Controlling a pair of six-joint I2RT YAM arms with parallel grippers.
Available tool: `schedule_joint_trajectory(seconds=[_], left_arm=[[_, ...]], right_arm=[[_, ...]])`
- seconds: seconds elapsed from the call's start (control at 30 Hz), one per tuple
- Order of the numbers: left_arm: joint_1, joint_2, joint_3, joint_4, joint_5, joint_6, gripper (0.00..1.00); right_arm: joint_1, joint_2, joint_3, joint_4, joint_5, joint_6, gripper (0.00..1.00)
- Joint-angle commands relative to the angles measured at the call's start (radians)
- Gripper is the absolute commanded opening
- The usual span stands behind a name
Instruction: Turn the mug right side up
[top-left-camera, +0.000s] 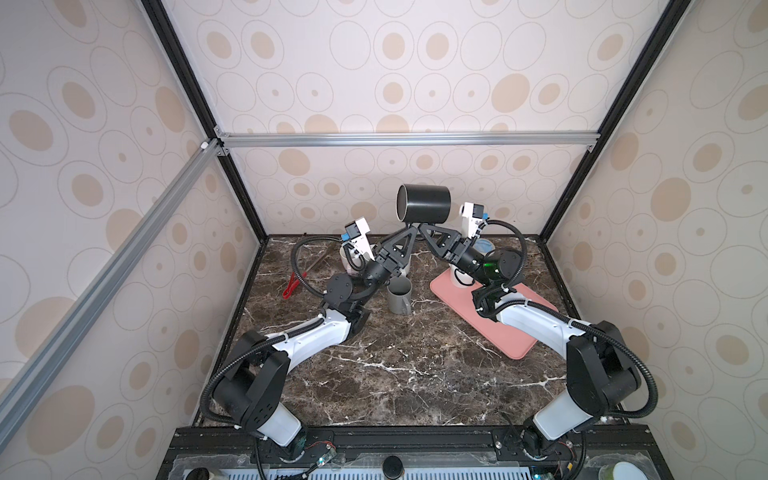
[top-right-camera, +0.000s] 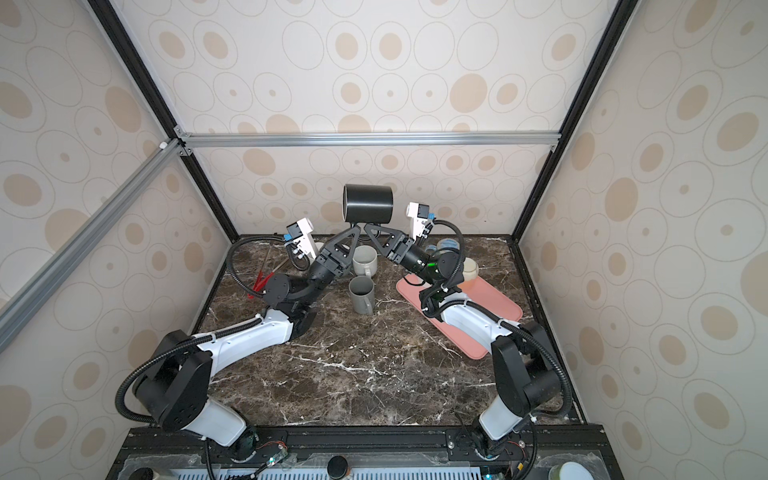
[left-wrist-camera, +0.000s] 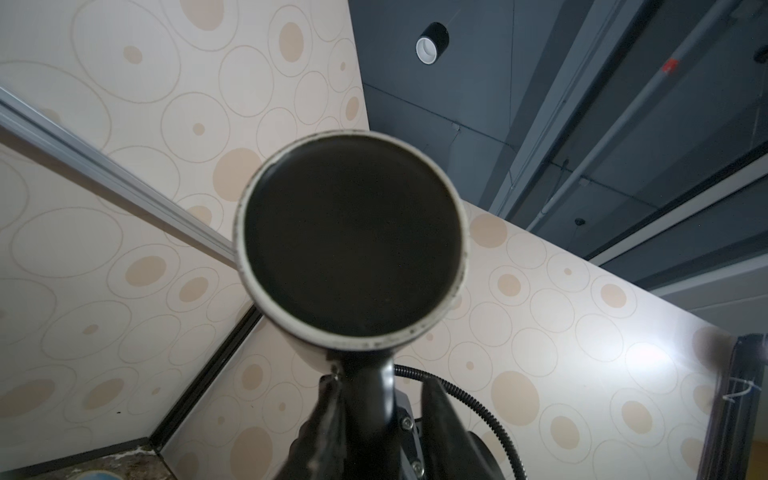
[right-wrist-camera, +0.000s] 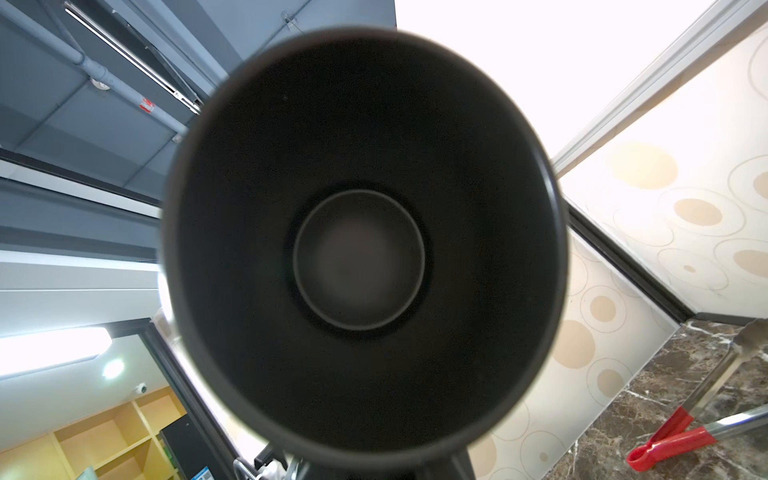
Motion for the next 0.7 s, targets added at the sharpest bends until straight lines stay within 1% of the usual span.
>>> schedule_joint_trajectory(seconds=[0.0,0.03,0.17,0.3,0.37,0.43,0.5,0.57,0.67], left_arm=[[0.019,-0.065,-0.001,-0.066,0.056,0.082,0.53],[0.025,-0.079,-0.010,-0.082,0.062,0.093,0.57],[0.062,-0.154,-0.094,-0.111,0.058,0.119,0.63],[0.081,-0.233,-0.160,-0.174,0.034,0.167,0.65],[0.086,-0.279,-0.186,-0.227,0.023,0.213,0.65],[0.088,-0.332,-0.209,-0.320,-0.008,0.271,0.65],[0.090,-0.395,-0.233,-0.423,-0.055,0.331,0.65],[0.092,-0.465,-0.258,-0.547,-0.126,0.390,0.65],[0.094,-0.572,-0.299,-0.746,-0.245,0.460,0.66]], right_arm=[[-0.005,-0.017,0.054,0.053,0.080,-0.022,0.00],[-0.002,-0.018,0.060,0.041,0.084,-0.033,0.00],[0.009,-0.012,0.082,0.004,0.084,-0.078,0.00],[0.023,0.014,0.088,-0.002,0.110,-0.079,0.00],[0.029,0.027,0.091,-0.023,0.124,-0.084,0.00],[0.041,0.030,0.096,-0.093,0.124,-0.115,0.00],[0.059,0.026,0.100,-0.189,0.123,-0.172,0.00],[0.085,0.023,0.111,-0.310,0.129,-0.242,0.00],[0.127,0.033,0.118,-0.405,0.143,-0.323,0.00]])
